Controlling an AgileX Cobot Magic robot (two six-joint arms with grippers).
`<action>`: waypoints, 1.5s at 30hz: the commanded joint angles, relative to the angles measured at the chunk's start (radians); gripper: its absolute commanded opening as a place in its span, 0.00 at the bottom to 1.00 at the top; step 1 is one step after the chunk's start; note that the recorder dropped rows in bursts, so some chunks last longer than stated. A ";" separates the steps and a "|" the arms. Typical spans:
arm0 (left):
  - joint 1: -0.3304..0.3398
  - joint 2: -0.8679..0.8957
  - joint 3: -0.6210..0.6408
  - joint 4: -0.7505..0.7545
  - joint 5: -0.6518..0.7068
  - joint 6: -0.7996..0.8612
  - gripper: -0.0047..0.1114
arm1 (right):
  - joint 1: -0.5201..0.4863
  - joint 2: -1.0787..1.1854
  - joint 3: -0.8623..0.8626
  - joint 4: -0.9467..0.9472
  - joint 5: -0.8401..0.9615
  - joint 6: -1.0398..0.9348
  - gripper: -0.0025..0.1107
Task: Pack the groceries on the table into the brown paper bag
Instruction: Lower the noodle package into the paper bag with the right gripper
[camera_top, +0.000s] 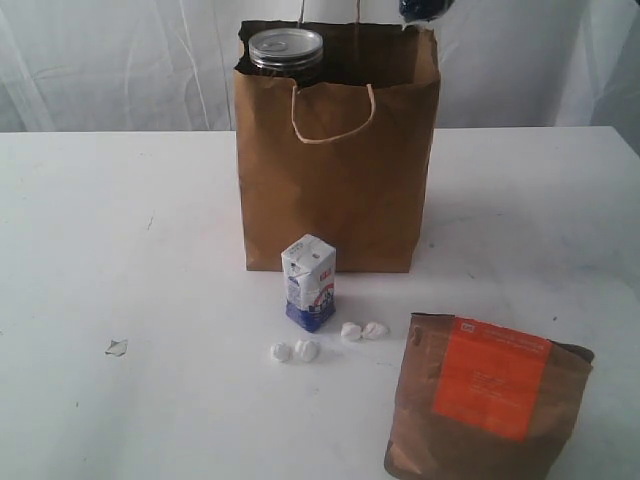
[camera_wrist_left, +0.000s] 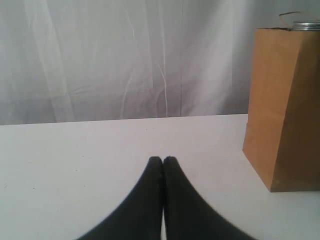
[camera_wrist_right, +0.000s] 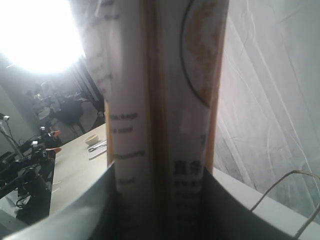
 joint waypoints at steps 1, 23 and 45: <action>-0.005 -0.004 0.004 0.020 -0.008 0.003 0.04 | 0.026 0.020 -0.015 0.085 0.000 -0.081 0.02; -0.005 -0.004 0.004 0.020 -0.008 0.003 0.04 | 0.041 0.042 -0.013 -0.066 0.000 -0.244 0.02; -0.005 -0.004 0.004 0.020 -0.008 0.003 0.04 | 0.050 0.077 -0.013 -0.229 0.000 -0.303 0.02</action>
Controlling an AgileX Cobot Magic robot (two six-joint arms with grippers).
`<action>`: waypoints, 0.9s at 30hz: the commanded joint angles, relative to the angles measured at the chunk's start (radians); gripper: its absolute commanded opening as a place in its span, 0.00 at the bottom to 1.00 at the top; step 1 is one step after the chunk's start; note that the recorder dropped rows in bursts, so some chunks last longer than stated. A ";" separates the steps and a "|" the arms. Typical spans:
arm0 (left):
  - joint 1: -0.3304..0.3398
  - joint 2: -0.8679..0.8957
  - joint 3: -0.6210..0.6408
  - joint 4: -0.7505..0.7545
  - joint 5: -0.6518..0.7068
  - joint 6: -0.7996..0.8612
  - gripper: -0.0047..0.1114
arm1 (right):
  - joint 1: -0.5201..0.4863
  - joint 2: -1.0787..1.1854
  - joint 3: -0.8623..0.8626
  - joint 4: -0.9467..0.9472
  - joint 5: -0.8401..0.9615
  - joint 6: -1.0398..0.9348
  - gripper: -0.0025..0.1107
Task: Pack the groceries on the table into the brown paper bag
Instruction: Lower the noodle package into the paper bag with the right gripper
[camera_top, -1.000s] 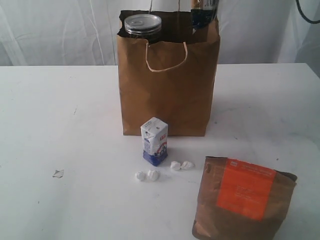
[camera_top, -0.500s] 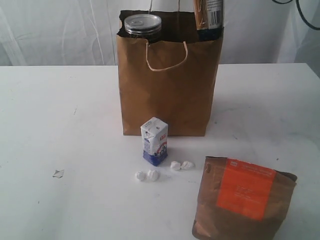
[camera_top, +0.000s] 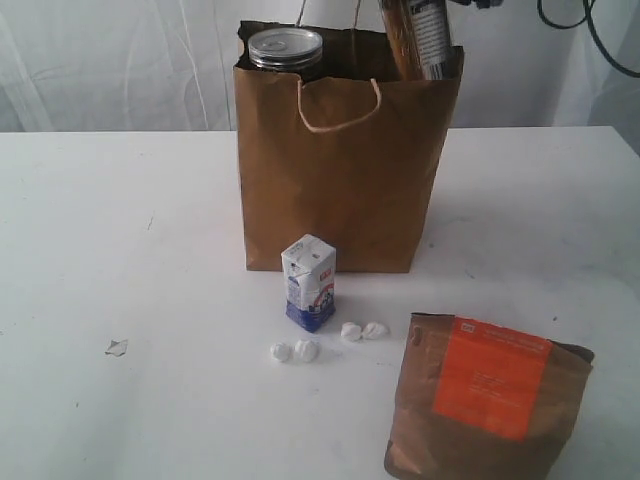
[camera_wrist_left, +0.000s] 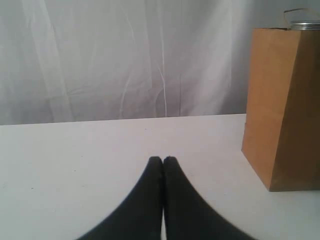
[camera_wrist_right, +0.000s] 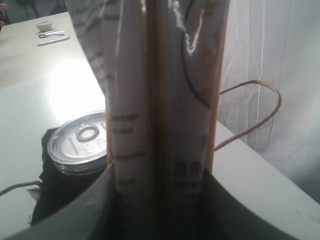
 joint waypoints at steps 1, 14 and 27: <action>-0.005 -0.004 0.004 0.020 -0.004 0.003 0.04 | 0.000 -0.009 -0.011 0.104 -0.002 -0.048 0.02; -0.005 -0.004 0.004 0.020 -0.004 0.003 0.04 | 0.020 0.023 -0.011 0.119 -0.002 -0.065 0.02; -0.005 -0.004 0.004 0.020 -0.004 0.003 0.04 | 0.037 0.101 -0.011 0.144 -0.002 -0.065 0.02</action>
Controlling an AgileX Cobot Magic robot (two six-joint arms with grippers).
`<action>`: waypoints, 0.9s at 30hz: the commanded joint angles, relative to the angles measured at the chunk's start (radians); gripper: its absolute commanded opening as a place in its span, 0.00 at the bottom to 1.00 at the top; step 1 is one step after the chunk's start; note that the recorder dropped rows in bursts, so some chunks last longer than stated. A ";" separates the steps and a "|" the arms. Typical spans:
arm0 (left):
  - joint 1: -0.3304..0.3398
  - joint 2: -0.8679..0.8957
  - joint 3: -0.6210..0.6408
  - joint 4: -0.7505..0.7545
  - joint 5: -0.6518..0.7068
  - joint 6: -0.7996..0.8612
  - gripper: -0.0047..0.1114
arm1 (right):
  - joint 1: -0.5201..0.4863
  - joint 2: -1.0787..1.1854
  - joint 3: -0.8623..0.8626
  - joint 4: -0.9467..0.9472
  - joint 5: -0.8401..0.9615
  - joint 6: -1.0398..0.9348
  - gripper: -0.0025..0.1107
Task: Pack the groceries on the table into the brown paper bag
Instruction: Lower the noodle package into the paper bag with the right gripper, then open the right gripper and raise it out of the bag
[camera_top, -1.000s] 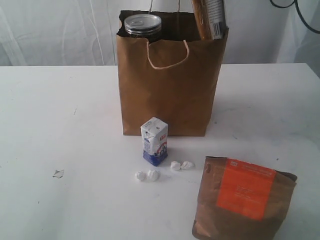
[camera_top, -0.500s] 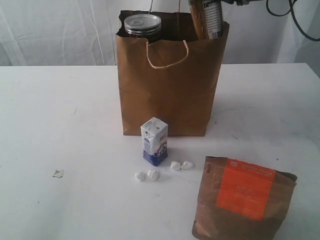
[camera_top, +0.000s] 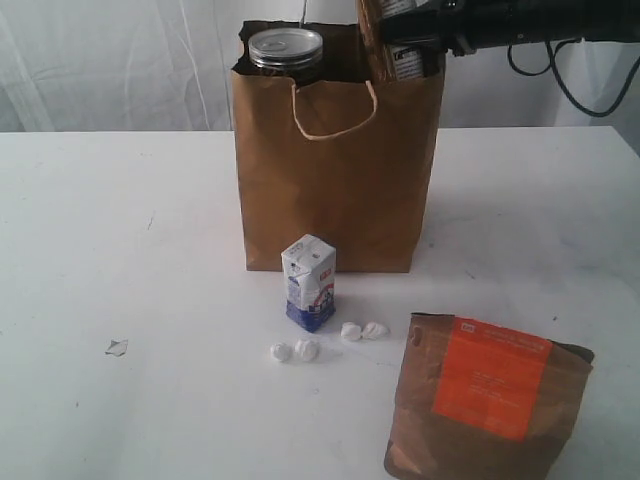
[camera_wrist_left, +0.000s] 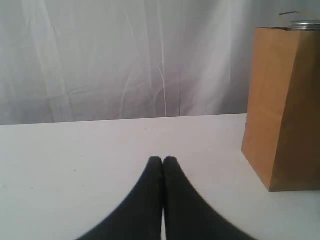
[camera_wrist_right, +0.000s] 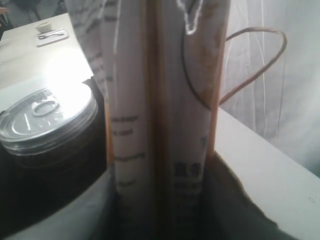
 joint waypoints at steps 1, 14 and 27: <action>-0.005 -0.004 0.004 0.020 -0.004 0.003 0.04 | 0.014 -0.014 -0.011 0.099 0.011 -0.013 0.02; -0.005 -0.004 0.004 0.020 -0.004 0.003 0.04 | 0.018 -0.013 -0.011 0.092 0.011 -0.004 0.34; -0.005 -0.004 0.004 0.020 -0.004 0.003 0.04 | 0.018 -0.013 -0.011 0.084 0.011 -0.002 0.51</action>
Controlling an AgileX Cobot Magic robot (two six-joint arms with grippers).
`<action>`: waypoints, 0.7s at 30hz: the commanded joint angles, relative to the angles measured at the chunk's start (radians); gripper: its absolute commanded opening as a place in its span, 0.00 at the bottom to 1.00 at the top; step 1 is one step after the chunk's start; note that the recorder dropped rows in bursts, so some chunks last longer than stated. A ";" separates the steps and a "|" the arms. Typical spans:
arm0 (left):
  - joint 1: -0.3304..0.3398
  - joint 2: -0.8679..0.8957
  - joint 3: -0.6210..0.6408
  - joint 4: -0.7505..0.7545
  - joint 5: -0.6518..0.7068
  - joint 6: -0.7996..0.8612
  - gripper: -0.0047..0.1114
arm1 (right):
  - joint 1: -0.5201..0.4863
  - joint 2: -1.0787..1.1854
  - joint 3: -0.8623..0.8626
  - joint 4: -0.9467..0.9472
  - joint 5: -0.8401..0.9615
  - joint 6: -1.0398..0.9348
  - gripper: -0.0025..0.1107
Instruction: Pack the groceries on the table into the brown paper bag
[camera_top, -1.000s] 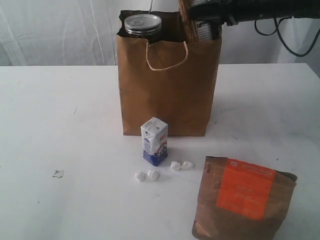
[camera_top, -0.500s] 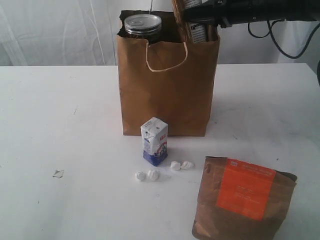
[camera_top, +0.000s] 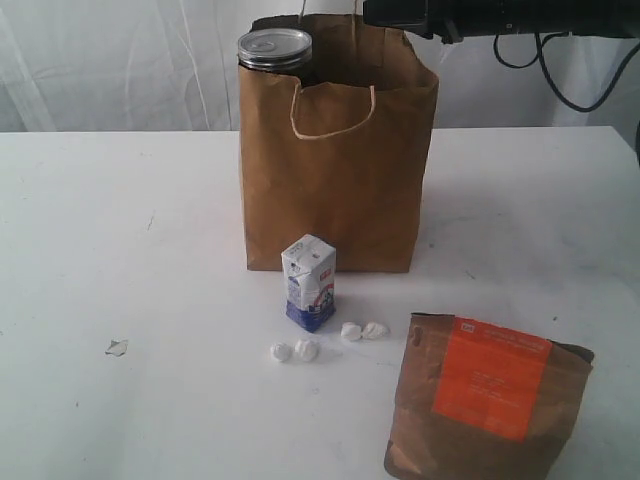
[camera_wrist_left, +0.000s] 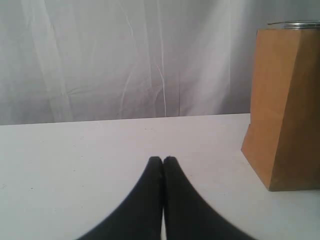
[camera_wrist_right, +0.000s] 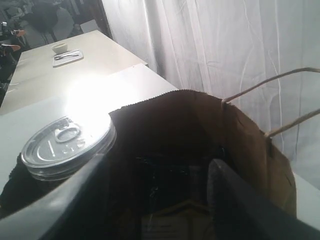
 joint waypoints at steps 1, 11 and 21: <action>-0.005 -0.004 0.004 0.020 -0.004 0.003 0.04 | 0.000 -0.013 -0.010 0.013 0.008 0.010 0.51; -0.005 -0.004 0.004 0.020 -0.004 0.003 0.04 | -0.077 -0.060 -0.010 0.029 0.008 0.182 0.51; -0.005 -0.004 0.004 0.020 -0.004 0.003 0.04 | -0.304 -0.141 -0.010 -0.106 0.008 0.350 0.42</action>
